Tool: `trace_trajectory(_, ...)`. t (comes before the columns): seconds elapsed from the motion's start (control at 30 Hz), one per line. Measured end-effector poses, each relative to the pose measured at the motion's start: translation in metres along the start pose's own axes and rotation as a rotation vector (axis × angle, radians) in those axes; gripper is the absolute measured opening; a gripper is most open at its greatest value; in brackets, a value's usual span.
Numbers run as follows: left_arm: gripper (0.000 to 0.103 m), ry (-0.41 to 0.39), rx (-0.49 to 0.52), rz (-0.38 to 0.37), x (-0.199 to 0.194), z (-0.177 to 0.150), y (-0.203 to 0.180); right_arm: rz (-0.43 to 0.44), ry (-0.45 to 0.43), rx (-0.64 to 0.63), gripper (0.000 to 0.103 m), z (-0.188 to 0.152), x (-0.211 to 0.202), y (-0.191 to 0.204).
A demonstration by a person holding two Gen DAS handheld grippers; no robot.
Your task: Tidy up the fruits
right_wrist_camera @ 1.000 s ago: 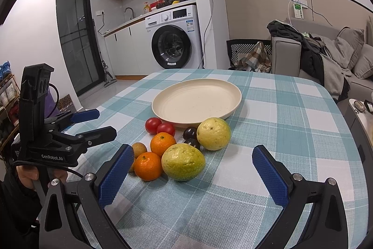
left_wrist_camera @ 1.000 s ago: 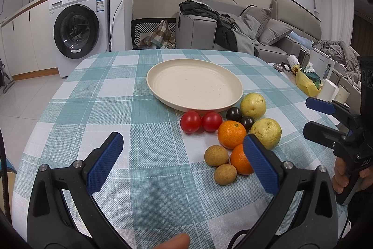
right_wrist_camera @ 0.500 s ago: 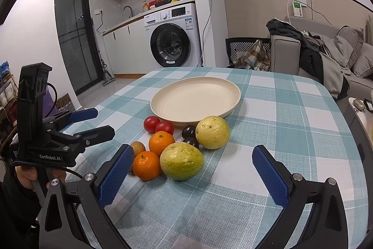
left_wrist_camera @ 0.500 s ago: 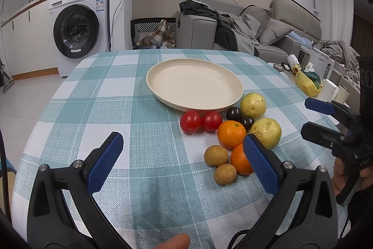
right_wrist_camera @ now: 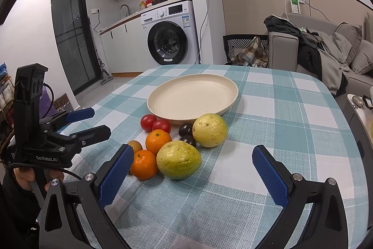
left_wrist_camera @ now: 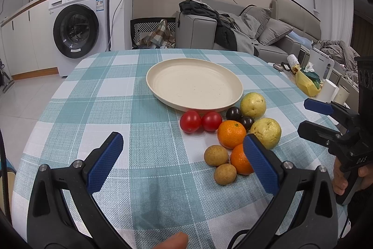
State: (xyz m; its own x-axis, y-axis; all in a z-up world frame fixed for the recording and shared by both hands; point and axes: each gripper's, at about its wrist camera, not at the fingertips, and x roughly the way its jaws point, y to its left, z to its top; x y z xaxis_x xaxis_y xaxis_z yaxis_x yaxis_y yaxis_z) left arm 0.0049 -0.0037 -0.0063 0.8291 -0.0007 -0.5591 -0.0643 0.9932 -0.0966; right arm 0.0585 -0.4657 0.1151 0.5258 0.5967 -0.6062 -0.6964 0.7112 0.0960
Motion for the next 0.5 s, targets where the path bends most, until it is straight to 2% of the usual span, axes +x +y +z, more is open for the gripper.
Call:
trace_trajectory(0.13, 0.102, 0.007, 0.012, 0.007, 0.004, -0.002, 0.002, -0.022, 0.012, 0.012, 0.103, 0.001, 0.002, -0.002)
trace_trajectory(0.3, 0.102, 0.048, -0.004, -0.012, 0.013, -0.002, 0.005, -0.032, 0.070, 0.036, 0.103, 0.001, 0.012, -0.007)
trace_trajectory(0.5, 0.102, 0.140, 0.010, -0.031, 0.028, -0.001, 0.003, -0.015, 0.144, 0.039, 0.103, 0.000, 0.027, -0.005)
